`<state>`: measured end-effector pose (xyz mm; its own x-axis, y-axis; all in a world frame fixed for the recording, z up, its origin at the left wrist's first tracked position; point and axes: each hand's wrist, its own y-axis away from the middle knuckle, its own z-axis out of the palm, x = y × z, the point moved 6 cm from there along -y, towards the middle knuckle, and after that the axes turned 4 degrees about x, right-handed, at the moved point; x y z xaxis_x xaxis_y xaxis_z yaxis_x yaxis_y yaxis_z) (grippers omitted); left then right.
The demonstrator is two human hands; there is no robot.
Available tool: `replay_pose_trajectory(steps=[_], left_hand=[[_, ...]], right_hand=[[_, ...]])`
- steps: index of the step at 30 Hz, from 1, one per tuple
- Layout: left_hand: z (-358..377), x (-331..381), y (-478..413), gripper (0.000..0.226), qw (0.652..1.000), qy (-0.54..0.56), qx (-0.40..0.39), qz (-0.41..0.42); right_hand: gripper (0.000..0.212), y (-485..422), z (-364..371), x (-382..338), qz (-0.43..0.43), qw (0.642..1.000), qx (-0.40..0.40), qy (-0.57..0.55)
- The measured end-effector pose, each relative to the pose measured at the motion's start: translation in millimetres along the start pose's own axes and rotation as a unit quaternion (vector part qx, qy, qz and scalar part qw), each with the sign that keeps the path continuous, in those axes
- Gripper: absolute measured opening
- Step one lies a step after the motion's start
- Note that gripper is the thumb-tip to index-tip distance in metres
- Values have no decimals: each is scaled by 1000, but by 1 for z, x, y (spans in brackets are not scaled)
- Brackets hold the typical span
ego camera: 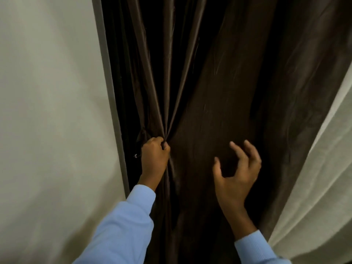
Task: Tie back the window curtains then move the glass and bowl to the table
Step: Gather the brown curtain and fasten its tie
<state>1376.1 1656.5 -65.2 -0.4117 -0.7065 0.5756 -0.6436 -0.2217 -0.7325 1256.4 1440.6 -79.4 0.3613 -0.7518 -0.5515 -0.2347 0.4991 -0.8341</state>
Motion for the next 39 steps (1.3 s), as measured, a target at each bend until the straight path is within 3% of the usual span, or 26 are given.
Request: replay_pose_trajectory(steps=[3,7,13,16,19,22,27,31,36,39], left_hand=[[4,2,-1,37,1000,12,-3,-2],[9,5,3,36,1000,11,-3,-4],[5,2,9,28,999,22,23,-14],[1,-2,8,24,999,31,34,-21],[-1,0,9,23,998,39,42,-26],[-2,7,14,24,997,61,52,-20],[5,16,19,22,996,70,52,-5],[11,23,25,14,997,57,43,7],[14,29,27,12,998,49,30,6],[16,24,29,9,999,51,14,-7]], right_hand=[[79,-15,-15,13,15,996,37,86],[112,-34,-10,44,131,980,14,152],[126,-52,-15,73,193,970,43,140],[115,-55,-6,87,256,964,4,72],[76,-56,11,87,276,960,-17,-51],[39,-56,26,76,250,966,-27,-65],[21,-30,61,63,217,966,-85,-110],[6,-12,81,54,172,970,-151,-84],[25,-5,88,43,144,972,-178,-52],[72,-13,72,53,179,981,-70,-26]])
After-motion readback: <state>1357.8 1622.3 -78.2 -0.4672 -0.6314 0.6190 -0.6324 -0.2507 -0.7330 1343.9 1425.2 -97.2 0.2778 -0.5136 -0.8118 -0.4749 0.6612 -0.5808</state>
